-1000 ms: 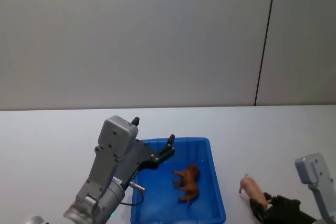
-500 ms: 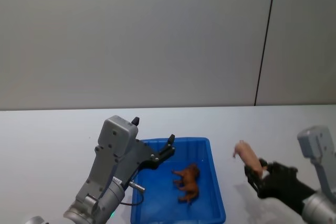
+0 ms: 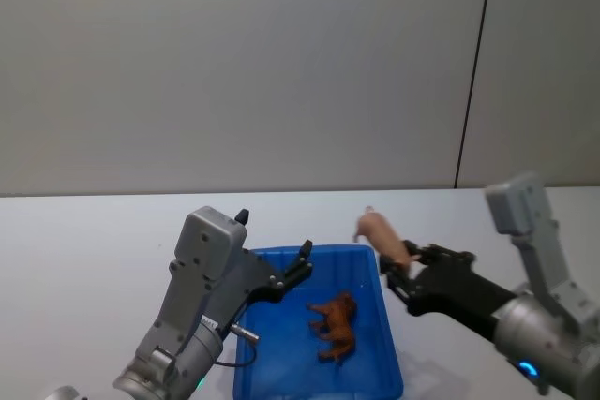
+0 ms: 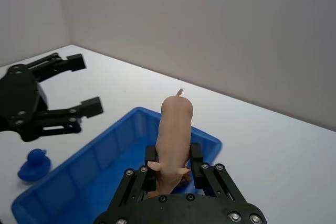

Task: Pick up the two dolls from the table and place them into the box.

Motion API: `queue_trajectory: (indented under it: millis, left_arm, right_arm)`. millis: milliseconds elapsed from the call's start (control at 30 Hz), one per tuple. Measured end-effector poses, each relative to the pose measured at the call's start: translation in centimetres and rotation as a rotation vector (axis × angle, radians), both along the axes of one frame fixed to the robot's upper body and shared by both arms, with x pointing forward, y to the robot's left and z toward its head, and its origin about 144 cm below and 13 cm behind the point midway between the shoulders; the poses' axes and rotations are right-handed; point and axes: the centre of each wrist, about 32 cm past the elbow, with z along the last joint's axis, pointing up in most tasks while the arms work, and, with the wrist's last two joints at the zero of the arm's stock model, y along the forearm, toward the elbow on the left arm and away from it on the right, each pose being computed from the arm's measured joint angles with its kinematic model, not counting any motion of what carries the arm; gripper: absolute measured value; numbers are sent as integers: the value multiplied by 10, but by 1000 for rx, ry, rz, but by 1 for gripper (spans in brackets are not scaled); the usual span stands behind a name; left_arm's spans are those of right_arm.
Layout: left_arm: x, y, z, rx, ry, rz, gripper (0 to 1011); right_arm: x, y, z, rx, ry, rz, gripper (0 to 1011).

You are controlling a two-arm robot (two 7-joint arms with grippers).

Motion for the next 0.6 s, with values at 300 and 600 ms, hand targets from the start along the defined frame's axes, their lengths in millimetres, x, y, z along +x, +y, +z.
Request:
queue_trajectory:
  millis: [300, 600]
  left_arm:
    - [0, 0, 0, 0, 0, 0, 1001]
    - [0, 0, 0, 0, 0, 0, 1001]
  right_arm:
    - [15, 24, 0, 4, 56, 97, 503]
    - [20, 33, -4, -6, 74, 148, 823]
